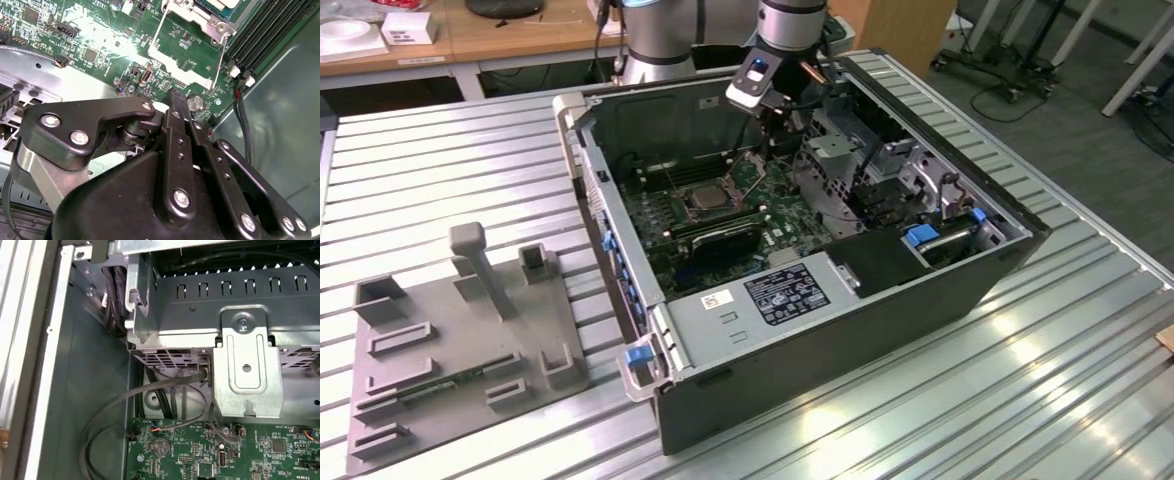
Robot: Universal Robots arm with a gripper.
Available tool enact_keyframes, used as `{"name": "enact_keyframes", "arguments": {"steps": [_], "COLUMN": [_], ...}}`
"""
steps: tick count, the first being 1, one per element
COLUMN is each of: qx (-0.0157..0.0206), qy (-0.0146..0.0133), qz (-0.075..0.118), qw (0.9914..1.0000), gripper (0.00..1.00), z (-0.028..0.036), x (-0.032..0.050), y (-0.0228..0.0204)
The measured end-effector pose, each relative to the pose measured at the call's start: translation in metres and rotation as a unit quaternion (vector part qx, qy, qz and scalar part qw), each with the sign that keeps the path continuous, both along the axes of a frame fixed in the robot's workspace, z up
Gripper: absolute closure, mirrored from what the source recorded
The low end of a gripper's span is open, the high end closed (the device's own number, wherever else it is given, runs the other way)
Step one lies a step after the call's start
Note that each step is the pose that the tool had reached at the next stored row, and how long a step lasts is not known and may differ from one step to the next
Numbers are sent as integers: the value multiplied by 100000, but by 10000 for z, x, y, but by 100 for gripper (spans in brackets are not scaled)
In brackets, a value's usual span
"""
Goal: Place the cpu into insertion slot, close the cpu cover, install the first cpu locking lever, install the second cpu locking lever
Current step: 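Close the cpu cover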
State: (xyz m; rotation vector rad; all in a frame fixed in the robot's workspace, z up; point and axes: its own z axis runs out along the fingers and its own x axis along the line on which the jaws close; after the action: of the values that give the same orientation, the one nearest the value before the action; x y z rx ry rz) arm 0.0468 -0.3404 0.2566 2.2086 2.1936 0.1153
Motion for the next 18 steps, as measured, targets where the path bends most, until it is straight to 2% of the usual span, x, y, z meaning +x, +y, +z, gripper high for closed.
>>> {"name": "enact_keyframes", "arguments": {"steps": [9, 18], "qx": [-1, -5], "qy": [0, 1], "qz": [2, 1], "qw": [100000, 100000], "gripper": [89, 89], "z": [-96, -104], "x": [0, 0], "y": [0, 0]}}
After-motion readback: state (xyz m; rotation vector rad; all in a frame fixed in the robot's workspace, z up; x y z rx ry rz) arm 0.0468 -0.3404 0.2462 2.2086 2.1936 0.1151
